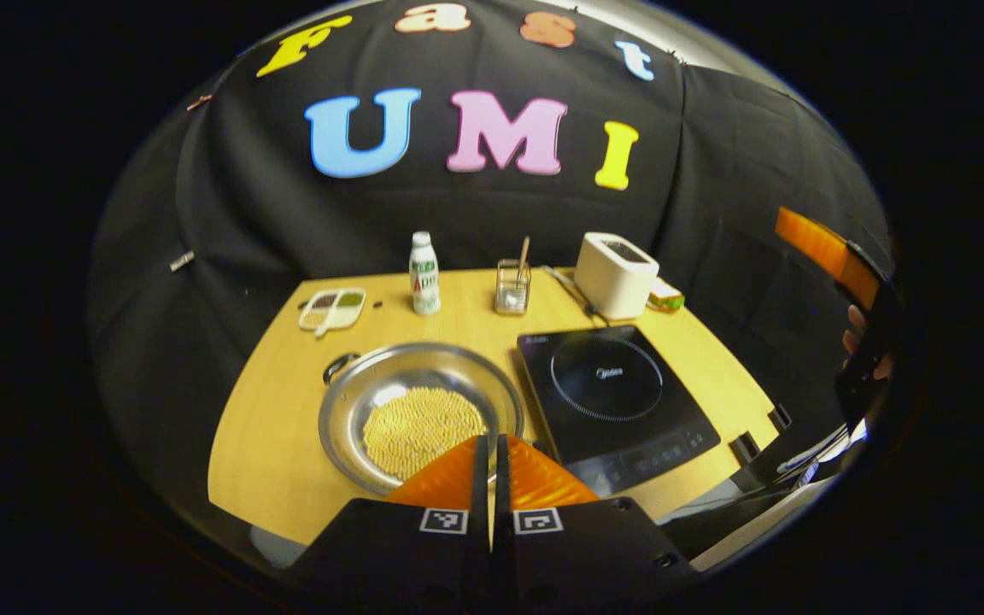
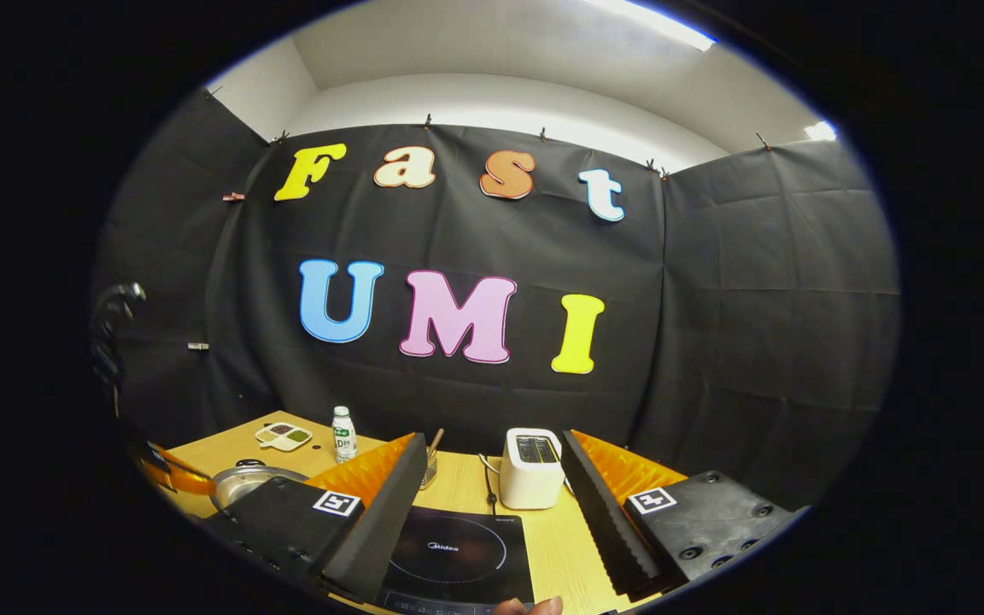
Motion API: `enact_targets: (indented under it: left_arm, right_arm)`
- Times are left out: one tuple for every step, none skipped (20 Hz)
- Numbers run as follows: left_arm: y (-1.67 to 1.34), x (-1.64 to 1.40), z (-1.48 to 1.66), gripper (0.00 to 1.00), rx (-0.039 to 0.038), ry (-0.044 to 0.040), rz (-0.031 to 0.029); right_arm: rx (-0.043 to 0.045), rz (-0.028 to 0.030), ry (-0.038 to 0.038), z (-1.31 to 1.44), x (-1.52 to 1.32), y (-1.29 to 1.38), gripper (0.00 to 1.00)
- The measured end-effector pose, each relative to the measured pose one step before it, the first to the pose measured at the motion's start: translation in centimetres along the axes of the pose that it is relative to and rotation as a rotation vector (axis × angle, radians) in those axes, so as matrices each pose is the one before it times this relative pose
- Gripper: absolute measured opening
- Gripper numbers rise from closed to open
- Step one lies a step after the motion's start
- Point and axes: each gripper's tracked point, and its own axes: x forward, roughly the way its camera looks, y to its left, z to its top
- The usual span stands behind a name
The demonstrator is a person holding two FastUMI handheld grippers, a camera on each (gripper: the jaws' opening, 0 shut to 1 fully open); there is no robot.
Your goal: First push the handle of the pot to place it horizontally, then grasp the pot with both hands and set it on the induction cooktop.
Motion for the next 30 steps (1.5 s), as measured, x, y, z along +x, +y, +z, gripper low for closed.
enact_targets:
  left_arm:
    - [-0.153,0.321,-1.064,0.05,-0.01039,0.05157,-0.01675]
    - [-0.261,0.448,-1.123,0.05,-0.01005,0.05549,-0.02057]
    - [-0.208,0.564,-1.009,0.05,-0.01281,0.05857,-0.02105]
    - [0.303,0.537,-1.441,0.05,-0.01439,0.06057,-0.01351]
    - [0.047,0.573,-1.315,0.05,-0.01028,0.06447,-0.01049]
    - [0.129,0.836,-0.85,0.05,-0.00129,0.05006,-0.00538]
    - [0.143,0.814,-0.587,0.05,0.00742,0.04166,0.00061]
    - [0.174,1.024,-0.437,0.05,0.01283,0.03722,0.00668]
    - [0.203,1.026,-0.181,0.05,0.02011,0.02518,0.00726]
    - [0.292,0.813,-0.118,0.05,0.01896,0.0217,0.00802]
    - [0.204,0.703,-0.191,0.05,0.01662,0.02106,0.00856]
    - [0.304,0.839,-0.162,0.05,0.01432,0.01969,0.01385]
    - [0.261,0.715,-0.083,0.05,0.01303,0.01976,0.01054]
    - [0.142,0.598,0.139,0.05,0.00859,0.01178,0.01175]
    - [0.024,0.54,0.266,0.05,0.00309,0.00639,0.00808]
    - [-0.059,0.477,0.27,0.05,0.00039,0.00199,0.00497]
    - [-0.054,0.213,0.316,0.05,-0.00093,-0.0017,0.00541]
    - [0.009,0.283,0.409,0.05,-0.00158,-0.00247,0.00457]
    - [-0.162,0.266,0.436,0.05,-0.00256,-0.00456,0.00232]
    - [-0.097,0.178,0.279,0.05,-0.00245,-0.00429,0.00207]
    - [-0.343,0.169,0.34,0.05,-0.00572,-0.00093,-0.00532]
    - [-0.247,0.174,0.216,0.05,-0.00331,0.00253,0.00677]
    - [-0.074,-0.034,0.267,0.05,0.00252,-0.00157,0.00904]
    - [-0.065,0.179,0.122,0.05,0.00046,0.00366,0.00783]
    - [-0.117,0.105,0.187,0.05,-0.00255,0.00177,0.01098]
    - [-0.24,0.018,0.13,0.05,-0.0023,-0.0004,0.00889]
    - [-0.234,0.042,0.31,0.05,-0.00349,-0.00098,0.00814]
    - [-0.165,0.07,0.291,0.05,-0.00461,-0.00076,0.01058]
    - [-0.201,0.159,0.4,0.05,-0.00459,-0.00037,0.00904]
    - [-0.225,0.088,0.377,0.05,-0.00316,-0.00094,0.00811]
  right_arm:
    - [-0.003,-0.00328,0.00158,-0.13,-0.03,-0.131,0.98]
    - [-0.00143,-0.00413,0.00098,-0.039,-0.049,-0.226,0.96]
    - [0.00038,-0.00369,0.00119,-0.095,-0.006,-0.156,0.98]
    - [0.00051,-0.00333,0.00293,-0.215,-0.057,-0.172,0.98]
    - [0.00123,-0.00164,0.00258,-0.116,-0.039,-0.216,0.98]
    - [0.00104,-0.00162,0.00151,0.001,0.056,-0.068,0.98]
    - [0.00041,-0.00113,0.00025,-0.016,0.076,-0.066,0.98]
    - [-0.0014,-0.00103,-0.00056,0.066,0.095,-0.031,0.98]
    - [-0.00238,-0.00087,0.00026,-0.074,-0.028,-0.068,0.96]
    - [-0.00242,-0.00067,0.00187,-0.168,0.009,-0.097,0.98]
    - [-0.00145,-0.00177,0.00157,-0.062,0.094,-0.063,0.98]
    - [0.00021,-0.00184,0.00158,-0.044,-0.03,-0.138,0.98]
    - [0.00047,-0.00295,0.00067,0.059,-0.016,-0.123,0.98]
    - [-0.00036,-0.00408,0.00059,0.023,0.146,-0.188,0.98]
    - [-0.00071,-0.004,0.00096,-0.015,-0.005,-0.172,0.98]
    - [-0.00114,-0.00473,0.00235,-0.178,-0.09,-0.126,0.98]
    - [-0.00069,-0.00414,0.00212,-0.09,0.04,-0.183,0.98]
    - [-0.0007,-0.00412,0.00206,-0.049,-0.082,-0.192,0.98]
    - [-0.00052,-0.00467,0.00243,-0.025,0.075,-0.203,0.98]
    - [0.00125,-0.00391,0.00115,-0.077,0.01,-0.153,0.98]
    - [0.0016,-0.00408,0.00125,-0.055,0.027,-0.248,0.98]
    - [0.00046,-0.00404,0.00133,-0.061,0.031,-0.175,0.98]
    - [0.00083,-0.00281,0.00251,-0.076,0.122,-0.156,0.98]
    - [0.00115,-0.00199,0.00184,-0.03,0.086,-0.022,0.98]
    - [0.00028,-0.00065,0.00251,-0.036,0.049,0.007,0.98]
    - [-0.00148,-0.00045,0.00121,-0.105,0.03,-0.046,0.98]
    - [-0.00244,-0.00111,0.00075,-0.075,0.058,-0.098,0.98]
    - [-0.00052,0.00095,0.0007,0.056,0.108,-0.025,0.98]
    - [0.00018,-0.00003,0.00044,-0.009,0.022,-0.012,0.98]
    - [0.00038,0.00062,0.00019,-0.097,-0.029,-0.051,0.98]
